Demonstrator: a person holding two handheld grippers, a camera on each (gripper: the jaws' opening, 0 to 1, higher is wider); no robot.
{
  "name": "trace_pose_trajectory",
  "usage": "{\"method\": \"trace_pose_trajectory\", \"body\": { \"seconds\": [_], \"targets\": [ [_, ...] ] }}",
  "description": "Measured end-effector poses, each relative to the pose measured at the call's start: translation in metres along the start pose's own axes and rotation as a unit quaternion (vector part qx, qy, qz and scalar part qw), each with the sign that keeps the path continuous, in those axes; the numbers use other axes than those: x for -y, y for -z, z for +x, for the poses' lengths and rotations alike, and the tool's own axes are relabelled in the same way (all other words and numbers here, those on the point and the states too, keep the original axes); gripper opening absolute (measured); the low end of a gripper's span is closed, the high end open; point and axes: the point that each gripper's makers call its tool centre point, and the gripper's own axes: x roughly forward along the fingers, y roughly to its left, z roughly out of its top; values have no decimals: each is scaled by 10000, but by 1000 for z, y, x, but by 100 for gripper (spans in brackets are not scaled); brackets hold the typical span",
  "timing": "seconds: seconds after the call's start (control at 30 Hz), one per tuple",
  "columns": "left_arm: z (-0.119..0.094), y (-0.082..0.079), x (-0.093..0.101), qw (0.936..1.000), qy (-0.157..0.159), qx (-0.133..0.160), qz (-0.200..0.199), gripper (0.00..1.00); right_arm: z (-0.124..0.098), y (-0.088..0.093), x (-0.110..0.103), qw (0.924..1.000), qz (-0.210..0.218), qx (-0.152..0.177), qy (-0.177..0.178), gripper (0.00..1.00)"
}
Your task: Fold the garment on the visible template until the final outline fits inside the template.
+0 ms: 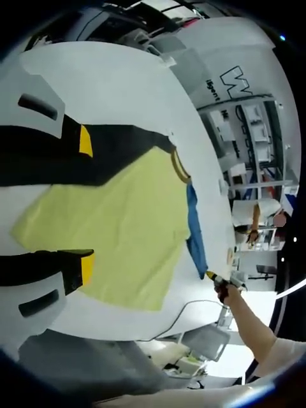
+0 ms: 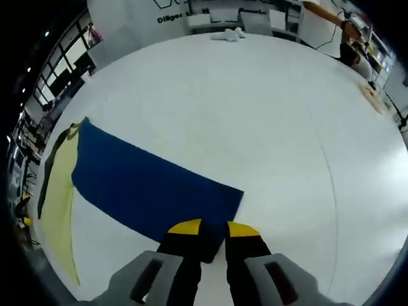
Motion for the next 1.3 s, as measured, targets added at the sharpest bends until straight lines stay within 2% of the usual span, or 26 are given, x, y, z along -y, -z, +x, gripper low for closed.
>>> {"method": "trace_pose_trajectory", "body": {
  "seconds": [0.2,0.23,0.5,0.67,0.73,1.0,1.3],
  "targets": [
    [1,-1,1,10000,3,11,1,56,10,8,-4,9996,-182,-198,8,3],
    [0,-2,1,10000,-2,13,1,56,9,6,-2,9996,-273,-102,70,2],
    [-3,7,-8,9998,-147,-103,-106,55,4,12,-1,9986,-484,-112,168,0],
    [-11,29,-24,9982,-404,-418,-147,51,2,12,-3,9986,-496,-104,179,1],
    [-16,38,-30,9974,-492,-511,-155,50,-2,8,-7,9983,-550,18,183,2],
    [-37,71,-48,9942,-732,-738,-271,47,-7,1,-22,9971,-720,222,70,4],
    [-53,102,-72,9865,-1142,-913,-743,43,-19,-1,-42,9959,-814,399,11,4]
  ]
}}
